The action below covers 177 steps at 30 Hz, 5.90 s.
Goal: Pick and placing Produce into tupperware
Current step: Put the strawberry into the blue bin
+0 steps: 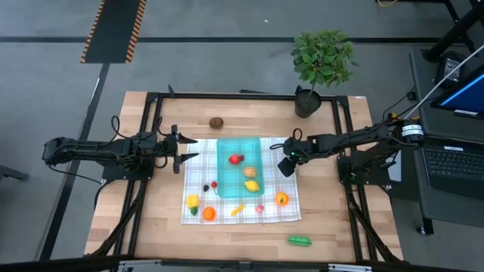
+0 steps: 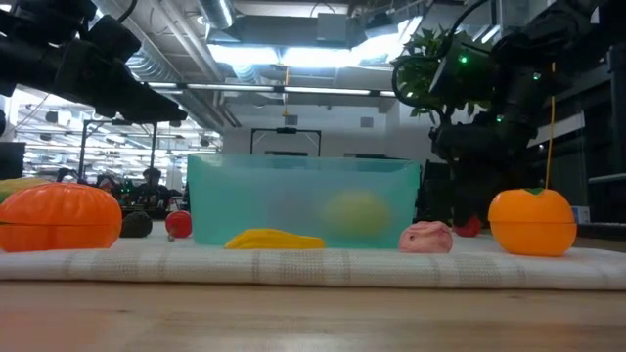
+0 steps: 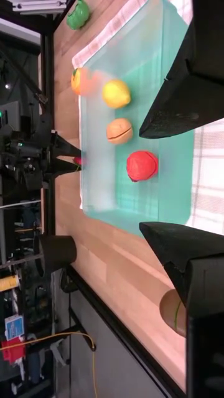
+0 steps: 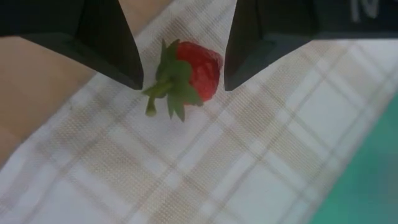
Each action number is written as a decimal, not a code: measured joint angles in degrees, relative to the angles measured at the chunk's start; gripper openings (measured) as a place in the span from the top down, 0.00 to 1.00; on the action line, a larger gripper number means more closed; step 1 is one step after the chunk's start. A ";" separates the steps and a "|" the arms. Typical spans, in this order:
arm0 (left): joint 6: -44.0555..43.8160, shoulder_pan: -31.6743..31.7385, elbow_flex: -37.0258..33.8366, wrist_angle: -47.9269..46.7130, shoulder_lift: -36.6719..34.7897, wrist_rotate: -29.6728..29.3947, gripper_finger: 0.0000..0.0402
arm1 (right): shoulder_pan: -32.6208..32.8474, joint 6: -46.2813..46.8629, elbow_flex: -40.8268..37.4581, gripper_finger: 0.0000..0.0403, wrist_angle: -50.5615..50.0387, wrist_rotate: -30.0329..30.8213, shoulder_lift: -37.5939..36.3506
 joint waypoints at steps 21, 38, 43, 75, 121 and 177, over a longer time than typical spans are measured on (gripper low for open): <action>0.01 0.00 0.00 0.01 0.00 0.01 0.44 | 0.00 -3.24 0.00 0.65 -0.32 0.66 0.00; -0.03 0.00 0.00 -0.80 0.00 0.00 0.44 | -0.17 -13.99 0.04 0.66 1.38 0.44 -8.42; -0.09 0.00 0.00 -0.79 0.00 0.00 0.44 | -2.26 -19.74 0.02 0.66 -0.20 0.61 -15.18; -0.52 0.00 0.00 -0.72 0.00 -0.01 0.44 | -6.62 -37.63 -23.82 0.75 40.79 -23.90 -41.33; -0.51 0.01 0.00 -0.74 0.00 -0.02 0.44 | -6.48 -38.49 -10.69 0.78 53.19 -21.16 -17.26; -0.42 0.00 0.00 -0.78 0.01 0.00 0.44 | -6.38 -49.72 26.03 0.78 4.96 -18.92 17.62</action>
